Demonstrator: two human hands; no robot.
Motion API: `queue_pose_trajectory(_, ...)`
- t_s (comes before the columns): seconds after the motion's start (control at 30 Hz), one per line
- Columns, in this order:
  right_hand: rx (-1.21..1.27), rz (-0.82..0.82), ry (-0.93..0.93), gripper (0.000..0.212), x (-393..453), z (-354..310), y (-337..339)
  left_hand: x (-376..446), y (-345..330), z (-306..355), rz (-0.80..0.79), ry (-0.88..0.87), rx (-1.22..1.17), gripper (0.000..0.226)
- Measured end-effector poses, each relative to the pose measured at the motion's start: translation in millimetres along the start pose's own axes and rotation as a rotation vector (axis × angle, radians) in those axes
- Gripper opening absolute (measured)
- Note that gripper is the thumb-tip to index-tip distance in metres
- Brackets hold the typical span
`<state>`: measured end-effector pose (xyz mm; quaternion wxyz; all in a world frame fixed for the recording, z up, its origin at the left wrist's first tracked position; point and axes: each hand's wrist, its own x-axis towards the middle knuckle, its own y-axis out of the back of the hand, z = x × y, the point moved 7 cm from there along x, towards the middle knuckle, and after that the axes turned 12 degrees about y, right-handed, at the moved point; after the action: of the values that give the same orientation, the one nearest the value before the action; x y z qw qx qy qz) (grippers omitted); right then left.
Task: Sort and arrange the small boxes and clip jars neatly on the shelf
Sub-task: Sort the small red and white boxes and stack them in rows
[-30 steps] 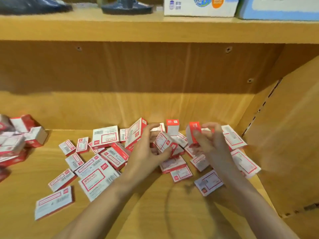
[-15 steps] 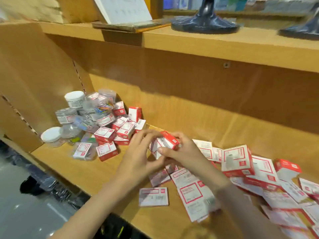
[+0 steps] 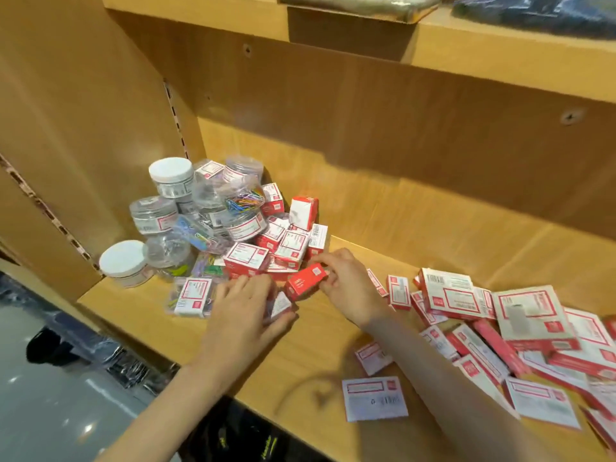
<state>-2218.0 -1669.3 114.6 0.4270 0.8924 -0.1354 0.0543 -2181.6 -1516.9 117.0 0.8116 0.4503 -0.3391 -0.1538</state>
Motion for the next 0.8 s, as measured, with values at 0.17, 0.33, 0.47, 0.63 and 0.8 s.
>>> queue_pose_trajectory(0.17,0.195,0.019,-0.072,0.033,2.0,-2.0,-3.2,-3.2,2.3,-21.0,0.04,0.071,0.051,0.044)
queue_pose_trajectory(0.33,0.195,0.042,-0.014,0.027,-11.2,-11.6,-15.2,4.7,1.4,-35.5,-0.127,-0.187,-0.01,0.049)
queue_pose_trajectory(0.47,0.04,0.125,-0.021,0.026,-12.0,-18.7,-24.5,4.2,5.4,-42.8,-0.105,-0.173,-0.011,0.057)
queue_pose_trajectory(0.63,-0.029,0.107,0.021,0.019,-14.5,-25.5,-18.5,-1.4,12.0,-32.6,-0.068,-0.142,-0.094,0.053)
queue_pose_trajectory(0.8,-0.218,0.263,-0.075,0.008,-50.1,0.9,48.6,1.0,29.0,-1.5,0.033,-0.205,-0.133,0.042)
